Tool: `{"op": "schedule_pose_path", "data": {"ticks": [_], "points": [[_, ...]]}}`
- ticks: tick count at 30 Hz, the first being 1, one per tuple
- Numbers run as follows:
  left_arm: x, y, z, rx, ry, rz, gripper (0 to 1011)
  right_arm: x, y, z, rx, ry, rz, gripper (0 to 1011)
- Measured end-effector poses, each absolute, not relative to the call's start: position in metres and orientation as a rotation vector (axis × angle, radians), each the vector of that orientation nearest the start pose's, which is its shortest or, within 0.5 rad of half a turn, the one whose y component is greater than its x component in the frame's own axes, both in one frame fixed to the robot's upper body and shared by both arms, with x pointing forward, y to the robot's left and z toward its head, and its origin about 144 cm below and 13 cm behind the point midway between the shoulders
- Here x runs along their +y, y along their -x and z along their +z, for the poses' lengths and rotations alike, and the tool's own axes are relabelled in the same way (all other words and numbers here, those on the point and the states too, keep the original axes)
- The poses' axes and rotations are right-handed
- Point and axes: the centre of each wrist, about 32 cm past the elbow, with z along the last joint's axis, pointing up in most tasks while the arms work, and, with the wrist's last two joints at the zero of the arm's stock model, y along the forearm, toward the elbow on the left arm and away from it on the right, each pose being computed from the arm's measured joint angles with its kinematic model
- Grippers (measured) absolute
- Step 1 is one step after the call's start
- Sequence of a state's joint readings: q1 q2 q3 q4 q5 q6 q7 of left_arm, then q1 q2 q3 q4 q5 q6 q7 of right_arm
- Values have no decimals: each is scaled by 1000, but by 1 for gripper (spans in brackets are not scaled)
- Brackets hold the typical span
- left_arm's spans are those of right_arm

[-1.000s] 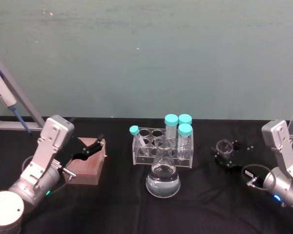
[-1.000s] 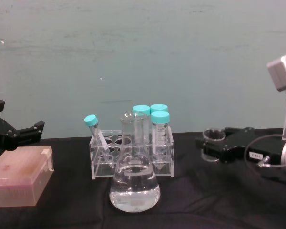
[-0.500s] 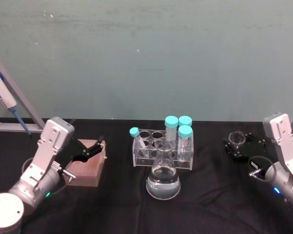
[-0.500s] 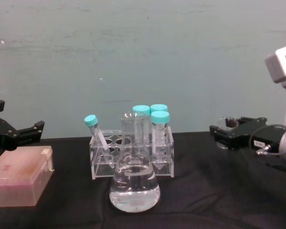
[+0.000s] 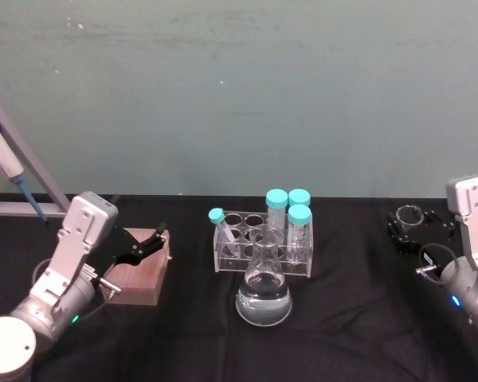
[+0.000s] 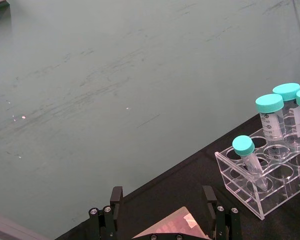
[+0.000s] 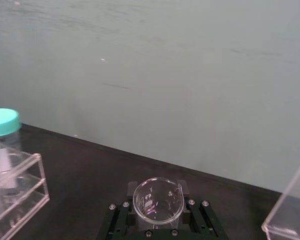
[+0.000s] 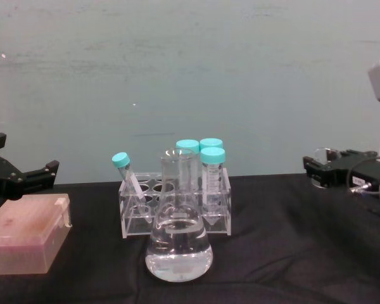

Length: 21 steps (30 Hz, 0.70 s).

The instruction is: Place the experimental apparatus aside using one hand.

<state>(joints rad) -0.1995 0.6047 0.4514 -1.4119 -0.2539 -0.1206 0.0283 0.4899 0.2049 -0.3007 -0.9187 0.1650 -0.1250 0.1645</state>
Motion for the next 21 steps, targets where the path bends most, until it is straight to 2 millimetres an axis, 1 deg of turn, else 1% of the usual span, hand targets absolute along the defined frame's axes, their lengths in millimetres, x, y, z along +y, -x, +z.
{"op": "schedule_pose_path", "data": {"ticks": [5,12,21], "points": [[310,-489,1140,-285,-305,1248,1000,-251,-580,1118,-34,186,-1314,461],[310,-489,1140,-285,-304,1248,1000,-251,-579,1108,-34,195,-1375,461],[310,-489,1140,-285,-305,1248,1000,-254,-583,1104,-31,208,-1466,461]]}}
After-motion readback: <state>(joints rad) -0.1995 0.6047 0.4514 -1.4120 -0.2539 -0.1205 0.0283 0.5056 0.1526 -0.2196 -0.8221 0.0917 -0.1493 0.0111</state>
